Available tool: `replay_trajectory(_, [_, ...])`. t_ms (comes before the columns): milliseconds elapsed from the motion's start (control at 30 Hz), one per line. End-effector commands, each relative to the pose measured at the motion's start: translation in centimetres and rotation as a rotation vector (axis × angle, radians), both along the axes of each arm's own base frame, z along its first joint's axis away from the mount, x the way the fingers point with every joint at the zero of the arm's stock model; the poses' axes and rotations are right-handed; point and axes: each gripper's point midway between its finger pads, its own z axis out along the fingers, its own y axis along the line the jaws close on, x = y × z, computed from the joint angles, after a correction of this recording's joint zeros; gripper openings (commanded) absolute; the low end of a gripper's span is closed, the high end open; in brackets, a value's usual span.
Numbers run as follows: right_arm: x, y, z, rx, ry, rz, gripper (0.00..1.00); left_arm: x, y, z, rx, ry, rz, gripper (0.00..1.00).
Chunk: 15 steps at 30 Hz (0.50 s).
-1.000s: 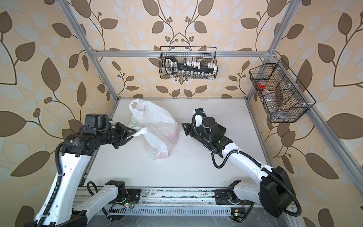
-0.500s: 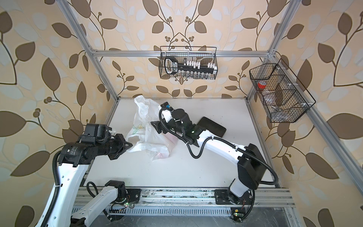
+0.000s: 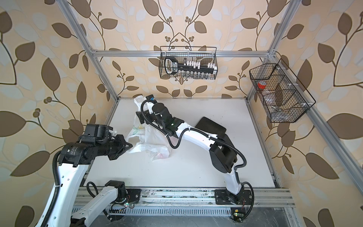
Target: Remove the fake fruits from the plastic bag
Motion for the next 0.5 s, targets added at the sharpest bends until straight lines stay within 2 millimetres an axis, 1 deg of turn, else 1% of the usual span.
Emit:
replay_trajectory(0, [1.8,0.5,0.4,-0.012,-0.047,-0.079,0.76,-1.0,0.1,0.6,0.01,-0.007,-0.02,0.0])
replay_trajectory(33, [1.9,0.6,0.9,-0.005,-0.053,-0.079,0.67,-1.1,0.4,0.6,0.024,-0.005,-0.009,0.0])
replay_trajectory(100, [1.8,0.9,2.9,0.042,-0.079,-0.062,0.44,-1.1,1.9,0.7,0.089,-0.004,0.059,0.0])
replay_trajectory(133, [1.6,1.1,3.6,0.063,-0.091,-0.055,0.35,-1.0,2.5,0.9,0.113,-0.015,0.094,0.0])
replay_trajectory(200, [1.5,0.9,5.1,0.1,-0.111,-0.06,0.18,-0.2,3.8,1.9,0.146,-0.071,0.174,0.0])
replay_trajectory(233, [1.5,0.7,5.7,0.113,-0.119,-0.066,0.14,0.3,4.2,2.5,0.155,-0.102,0.203,0.0])
replay_trajectory(267, [1.5,0.5,6.5,0.131,-0.131,-0.072,0.13,0.9,4.7,3.1,0.162,-0.135,0.237,0.0])
replay_trajectory(367, [1.5,0.0,8.8,0.191,-0.174,-0.077,0.11,3.2,5.8,5.4,0.188,-0.236,0.308,0.0])
replay_trajectory(467, [1.7,-0.7,11.4,0.27,-0.227,-0.078,0.11,6.2,6.6,8.2,0.25,-0.342,0.313,0.0])
